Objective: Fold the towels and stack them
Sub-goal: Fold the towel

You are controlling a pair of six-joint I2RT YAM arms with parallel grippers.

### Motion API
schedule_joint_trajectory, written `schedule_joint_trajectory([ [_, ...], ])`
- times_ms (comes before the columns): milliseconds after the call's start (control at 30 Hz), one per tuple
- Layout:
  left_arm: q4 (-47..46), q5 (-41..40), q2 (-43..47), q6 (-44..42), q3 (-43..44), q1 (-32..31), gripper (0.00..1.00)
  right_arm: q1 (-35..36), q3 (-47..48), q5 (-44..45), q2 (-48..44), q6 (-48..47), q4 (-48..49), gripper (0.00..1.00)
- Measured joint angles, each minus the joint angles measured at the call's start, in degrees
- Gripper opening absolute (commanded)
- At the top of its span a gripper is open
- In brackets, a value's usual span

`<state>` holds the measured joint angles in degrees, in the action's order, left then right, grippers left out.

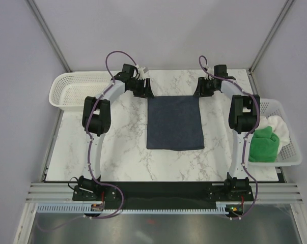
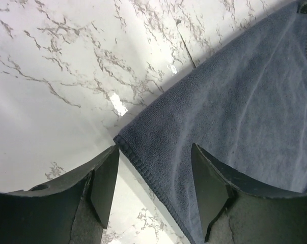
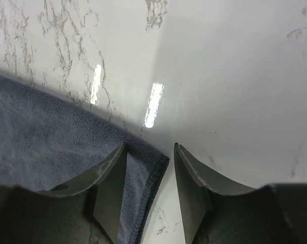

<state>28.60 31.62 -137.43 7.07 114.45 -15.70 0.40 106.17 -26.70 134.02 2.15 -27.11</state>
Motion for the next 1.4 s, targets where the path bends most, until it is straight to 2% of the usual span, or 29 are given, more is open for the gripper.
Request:
schedule_joint_trajectory([
  [67,0.07,1.29,-0.24,-0.39,0.07,0.26,0.64,0.0,0.26,-1.11,0.42,-0.66,0.07,0.42],
  [200,0.07,3.06,-1.51,-0.79,0.94,0.44,0.61,0.0,0.26,-3.15,0.79,-1.62,-0.11,0.34],
  [300,0.11,3.52,-2.86,-0.92,1.88,0.44,0.63,0.0,0.26,-3.56,0.81,-2.05,-0.44,0.29],
  [500,0.48,3.43,-3.69,-1.77,3.17,0.46,0.68,-1.46,0.39,-4.96,0.81,-2.21,-0.81,0.27],
  [700,0.55,2.34,-3.69,-2.05,3.52,0.48,0.71,-3.02,1.03,-5.68,0.83,-2.27,-0.81,0.22],
  [867,0.42,2.12,-4.79,-2.01,5.75,0.48,0.7,-3.02,1.03,-6.12,0.98,-2.43,-0.85,0.22],
  [1067,-0.04,3.34,-7.37,-0.68,8.55,0.48,0.64,-2.8,1.03,-6.86,1.09,-2.43,-0.83,0.22],
  [1300,-1.25,4.24,-9.14,2.12,9.99,0.5,0.45,-2.82,1.03,-7.15,1.09,-2.43,-0.81,0.22],
  [1367,-1.68,4.94,-9.51,2.64,10.12,0.42,0.43,-2.82,1.03,-7.15,1.09,-2.43,-0.81,0.22],
  [1400,-1.81,5.25,-9.66,2.95,10.16,0.33,0.36,-2.82,1.03,-7.13,1.09,-2.43,-0.83,0.22],
])
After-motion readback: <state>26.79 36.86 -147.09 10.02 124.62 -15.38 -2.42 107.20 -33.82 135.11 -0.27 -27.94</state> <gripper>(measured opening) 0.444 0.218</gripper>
